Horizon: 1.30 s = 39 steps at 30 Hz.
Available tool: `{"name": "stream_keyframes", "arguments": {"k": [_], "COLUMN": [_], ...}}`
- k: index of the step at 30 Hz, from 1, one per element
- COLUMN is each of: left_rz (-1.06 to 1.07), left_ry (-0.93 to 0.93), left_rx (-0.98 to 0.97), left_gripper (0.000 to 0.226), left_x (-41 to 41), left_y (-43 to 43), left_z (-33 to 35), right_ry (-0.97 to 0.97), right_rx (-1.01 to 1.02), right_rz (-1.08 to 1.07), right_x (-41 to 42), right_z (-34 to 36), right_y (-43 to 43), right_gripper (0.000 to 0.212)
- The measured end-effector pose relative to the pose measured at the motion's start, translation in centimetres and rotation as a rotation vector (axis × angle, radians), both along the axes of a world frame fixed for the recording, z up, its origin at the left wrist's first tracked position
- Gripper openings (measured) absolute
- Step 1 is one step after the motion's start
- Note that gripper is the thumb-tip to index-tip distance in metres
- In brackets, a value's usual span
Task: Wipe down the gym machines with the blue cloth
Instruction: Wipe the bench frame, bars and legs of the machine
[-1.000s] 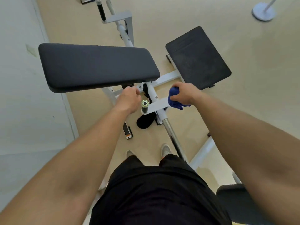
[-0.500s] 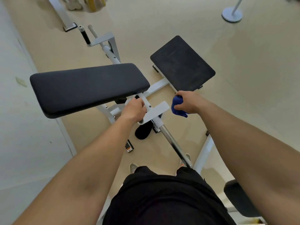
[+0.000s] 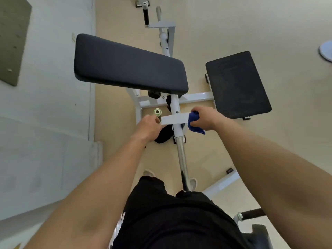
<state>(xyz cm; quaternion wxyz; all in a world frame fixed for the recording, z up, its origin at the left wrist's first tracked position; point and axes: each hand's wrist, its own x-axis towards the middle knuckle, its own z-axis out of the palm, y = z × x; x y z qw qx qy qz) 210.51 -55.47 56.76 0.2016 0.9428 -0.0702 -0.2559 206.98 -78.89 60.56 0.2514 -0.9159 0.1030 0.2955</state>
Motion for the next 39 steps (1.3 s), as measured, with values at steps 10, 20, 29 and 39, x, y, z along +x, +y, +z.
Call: {"name": "stream_keyframes", "arguments": {"k": [10, 20, 29, 39], "left_rz": [0.089, 0.372, 0.779, 0.874], "left_ry": [0.032, 0.082, 0.036, 0.173], "left_rx": [0.07, 0.071, 0.037, 0.119], "left_gripper": [0.031, 0.023, 0.026, 0.032], "left_x": [0.7, 0.7, -4.2, -11.8], "left_y": [2.9, -2.0, -8.0, -7.0], "left_z": [-0.8, -1.7, -1.6, -5.0], "right_ry": [-0.058, -0.003, 0.063, 0.144], "right_rx": [0.018, -0.012, -0.072, 0.079], "right_rz": [0.116, 0.424, 0.796, 0.971], "right_x": [3.0, 9.2, 13.9, 10.2], "right_z": [-1.3, -5.0, -6.1, -5.9], "right_y": [1.7, -2.1, -4.9, 1.4], "right_gripper": [0.036, 0.041, 0.039, 0.048]}}
